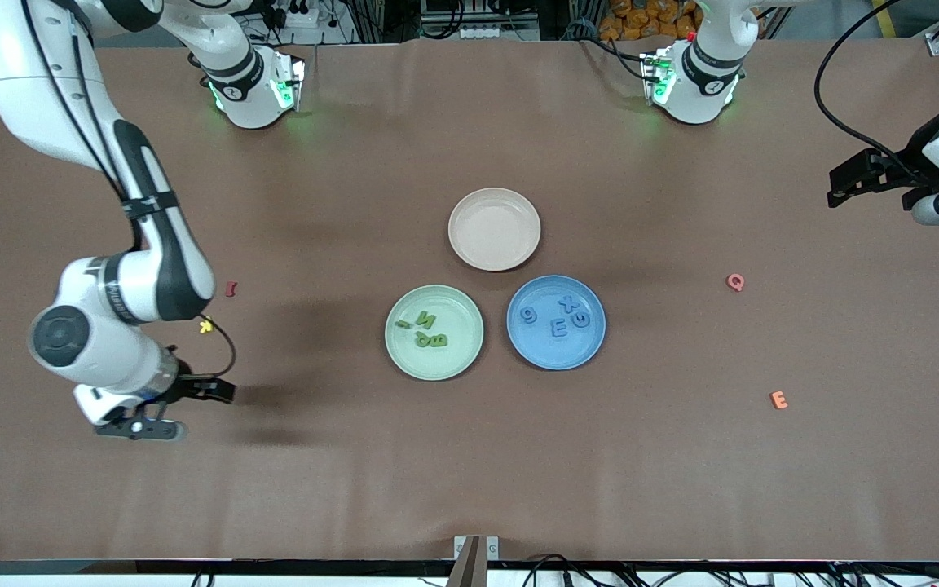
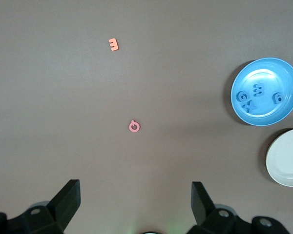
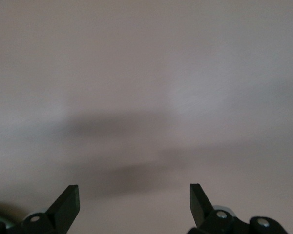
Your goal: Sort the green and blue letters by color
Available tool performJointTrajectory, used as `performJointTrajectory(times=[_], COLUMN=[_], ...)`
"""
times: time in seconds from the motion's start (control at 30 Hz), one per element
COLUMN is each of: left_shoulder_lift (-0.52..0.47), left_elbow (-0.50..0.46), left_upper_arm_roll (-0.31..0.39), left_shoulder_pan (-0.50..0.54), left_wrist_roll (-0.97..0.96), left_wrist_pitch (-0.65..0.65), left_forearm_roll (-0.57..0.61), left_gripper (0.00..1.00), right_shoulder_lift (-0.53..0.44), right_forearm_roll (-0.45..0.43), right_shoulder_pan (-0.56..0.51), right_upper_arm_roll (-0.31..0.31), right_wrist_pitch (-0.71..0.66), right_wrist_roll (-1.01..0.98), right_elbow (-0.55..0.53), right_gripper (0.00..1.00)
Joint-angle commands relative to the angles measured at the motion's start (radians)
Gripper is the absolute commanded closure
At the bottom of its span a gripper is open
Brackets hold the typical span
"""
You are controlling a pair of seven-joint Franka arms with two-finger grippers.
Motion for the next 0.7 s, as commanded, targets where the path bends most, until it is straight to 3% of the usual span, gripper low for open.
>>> performJointTrajectory(times=[0.0, 0.17, 0.37, 0.67], left_shoulder_lift=[0.015, 0.016, 0.016, 0.015], left_elbow=[0.031, 0.031, 0.031, 0.031], left_upper_arm_roll=[-0.001, -0.001, -0.001, -0.001], left_shoulder_pan=[0.003, 0.003, 0.005, 0.006], left_wrist_roll=[0.005, 0.005, 0.003, 0.005], left_wrist_pitch=[-0.009, -0.004, 0.035, 0.075], left_forearm_roll=[-0.015, -0.015, -0.021, -0.02], left_gripper=[0.0, 0.0, 0.0, 0.0], right_shoulder_lift=[-0.067, -0.116, -0.203, -0.347], right_forearm_roll=[0.078, 0.097, 0.095, 0.095], right_shoulder_pan=[-0.024, -0.051, -0.085, -0.093], right_upper_arm_roll=[-0.071, -0.12, -0.133, -0.137], right_wrist_pitch=[-0.045, -0.083, -0.128, -0.313], right_wrist_roll=[-0.174, -0.245, -0.24, -0.2], right_elbow=[-0.037, -0.046, -0.088, -0.085], right_gripper=[0.0, 0.0, 0.0, 0.0])
